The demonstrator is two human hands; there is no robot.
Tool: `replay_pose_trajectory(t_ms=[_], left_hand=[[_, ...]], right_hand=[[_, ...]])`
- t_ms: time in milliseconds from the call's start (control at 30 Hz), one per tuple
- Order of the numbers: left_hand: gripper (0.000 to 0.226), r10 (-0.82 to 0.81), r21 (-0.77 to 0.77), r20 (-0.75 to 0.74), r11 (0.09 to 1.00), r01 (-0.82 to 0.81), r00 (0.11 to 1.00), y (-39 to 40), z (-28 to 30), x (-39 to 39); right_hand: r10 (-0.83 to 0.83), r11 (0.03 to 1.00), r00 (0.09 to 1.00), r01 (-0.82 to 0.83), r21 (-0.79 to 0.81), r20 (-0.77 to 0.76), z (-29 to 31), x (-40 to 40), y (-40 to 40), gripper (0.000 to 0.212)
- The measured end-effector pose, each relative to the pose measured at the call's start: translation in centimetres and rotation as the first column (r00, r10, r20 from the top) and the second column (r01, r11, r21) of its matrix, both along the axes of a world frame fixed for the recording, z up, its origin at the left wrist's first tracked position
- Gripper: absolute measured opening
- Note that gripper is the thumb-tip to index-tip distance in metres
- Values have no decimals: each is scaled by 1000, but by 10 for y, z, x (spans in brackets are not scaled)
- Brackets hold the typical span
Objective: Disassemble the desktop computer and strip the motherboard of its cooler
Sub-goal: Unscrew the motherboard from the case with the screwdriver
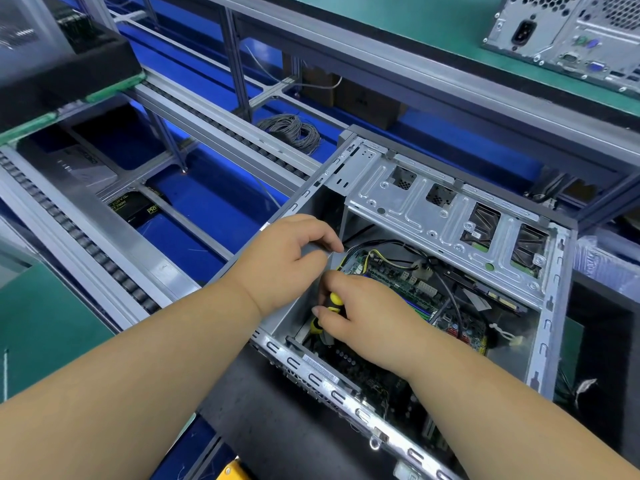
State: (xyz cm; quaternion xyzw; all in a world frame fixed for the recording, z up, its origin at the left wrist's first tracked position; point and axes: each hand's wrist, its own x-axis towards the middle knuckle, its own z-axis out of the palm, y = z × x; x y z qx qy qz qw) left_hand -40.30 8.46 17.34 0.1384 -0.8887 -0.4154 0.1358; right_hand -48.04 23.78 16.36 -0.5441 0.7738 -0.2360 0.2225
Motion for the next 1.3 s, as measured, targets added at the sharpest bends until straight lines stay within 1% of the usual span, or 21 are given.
replay_pose_trajectory(t_ms=[167, 267, 367, 467, 533, 600, 633, 700, 767, 800, 867, 900, 967, 1033, 1100, 1200, 1233, 1300], left_hand=[[33, -1, 10, 1, 1000, 1, 1000, 0, 0, 0], [34, -5, 14, 5, 1000, 5, 1000, 1, 2, 0], [36, -16, 16, 0, 1000, 16, 1000, 0, 2, 1], [35, -30, 7, -37, 1000, 30, 999, 0, 3, 3], [34, -40, 21, -63, 999, 41, 997, 1, 7, 7], [25, -83, 28, -57, 996, 85, 995, 6, 13, 12], [22, -129, 23, -39, 991, 130, 991, 9, 17, 14], [27, -233, 20, 28, 972, 233, 972, 19, 26, 17], [36, -294, 61, 102, 955, 289, 950, 33, 33, 19], [37, -306, 102, 120, 950, 295, 944, 40, 37, 19], [29, -309, 168, 119, 943, 288, 944, 55, 41, 17], [23, -300, 167, 112, 946, 280, 947, 62, 42, 16], [11, -271, 101, 94, 960, 262, 958, 74, 44, 12], [11, -231, 41, 74, 973, 228, 970, 85, 45, 8], [11, -202, 50, 65, 979, 199, 977, 101, 45, 6], [14, -252, 157, 76, 959, 238, 965, 132, 44, 4], [17, -271, 156, 84, 954, 256, 959, 144, 43, 3], [19, -274, 96, 89, 959, 266, 958, 171, 41, 0]], right_hand=[[-34, 999, 999, 34, -31, -18, 1, -1, 1, 17], [-142, 985, 989, 145, -93, 43, 5, -5, 6, 13], [-277, 944, 950, 297, -144, 144, 16, -10, 15, 10], [-395, 882, 899, 428, -195, 187, 35, -18, 25, 6], [-462, 819, 861, 506, -269, 212, 52, -23, 35, 7], [-515, 746, 823, 569, -346, 241, 70, -27, 50, 9], [-537, 711, 806, 592, -380, 249, 78, -28, 58, 11], [-572, 651, 773, 631, -422, 273, 93, -30, 76, 11], [-595, 601, 745, 662, -448, 302, 105, -27, 93, 16], [-603, 584, 734, 673, -453, 314, 109, -24, 100, 17], [-617, 558, 714, 693, -457, 330, 115, -16, 114, 18], [-625, 546, 706, 701, -460, 333, 117, -11, 121, 19], [-642, 522, 695, 705, -480, 324, 118, -3, 134, 19], [-665, 497, 681, 710, -499, 306, 119, 3, 147, 19], [-696, 457, 653, 724, -518, 298, 118, 8, 165, 19], [-720, 382, 606, 753, -536, 339, 113, 13, 196, 18], [-723, 363, 593, 763, -534, 355, 110, 14, 207, 17], [-739, 334, 562, 785, -521, 373, 105, 16, 227, 18]])
